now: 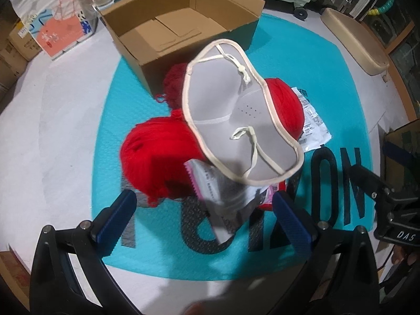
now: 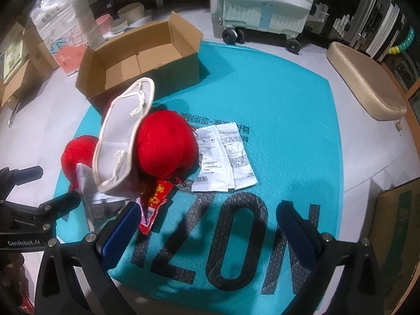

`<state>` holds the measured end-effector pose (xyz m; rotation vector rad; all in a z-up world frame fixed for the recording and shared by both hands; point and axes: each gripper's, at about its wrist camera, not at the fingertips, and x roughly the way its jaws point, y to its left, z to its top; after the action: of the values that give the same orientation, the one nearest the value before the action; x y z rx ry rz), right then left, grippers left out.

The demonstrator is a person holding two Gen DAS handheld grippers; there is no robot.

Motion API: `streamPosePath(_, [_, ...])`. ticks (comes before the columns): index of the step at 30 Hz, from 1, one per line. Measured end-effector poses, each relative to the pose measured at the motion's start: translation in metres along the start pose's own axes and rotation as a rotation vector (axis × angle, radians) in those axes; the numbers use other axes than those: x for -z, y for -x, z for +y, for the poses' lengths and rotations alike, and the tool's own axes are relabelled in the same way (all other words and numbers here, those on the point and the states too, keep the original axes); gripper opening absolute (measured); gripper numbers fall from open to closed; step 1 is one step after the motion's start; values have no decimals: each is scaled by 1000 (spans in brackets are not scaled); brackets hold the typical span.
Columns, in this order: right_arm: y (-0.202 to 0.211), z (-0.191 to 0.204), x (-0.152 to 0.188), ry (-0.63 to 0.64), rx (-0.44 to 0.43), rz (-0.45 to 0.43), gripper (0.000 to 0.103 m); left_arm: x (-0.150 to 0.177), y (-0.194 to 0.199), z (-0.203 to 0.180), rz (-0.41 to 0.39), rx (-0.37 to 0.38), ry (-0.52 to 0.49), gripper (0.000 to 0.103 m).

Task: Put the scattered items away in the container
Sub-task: 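Grasp the white padded cup with the left tool while the right tool grasps the white packets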

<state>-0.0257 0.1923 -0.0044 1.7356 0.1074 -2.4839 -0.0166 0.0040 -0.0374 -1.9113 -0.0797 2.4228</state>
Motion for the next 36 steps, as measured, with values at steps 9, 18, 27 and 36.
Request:
streamPosePath(9, [-23,-18,-1,-30,2,30,103,-11,-10,-19,26,33,-51,103])
streamPosePath(18, [-37,-31,-5,-40,-7,40,103,-9,-20,-45,43,77,-156,103])
streamPosePath(27, [-57,-44,-9,-7,36,44,103,-16,-37,-46,45,35,-170,98])
streamPosePath(36, [-88,-39,-26,143,25,43,103,-23,-28,-50,-5,-2,-204,73])
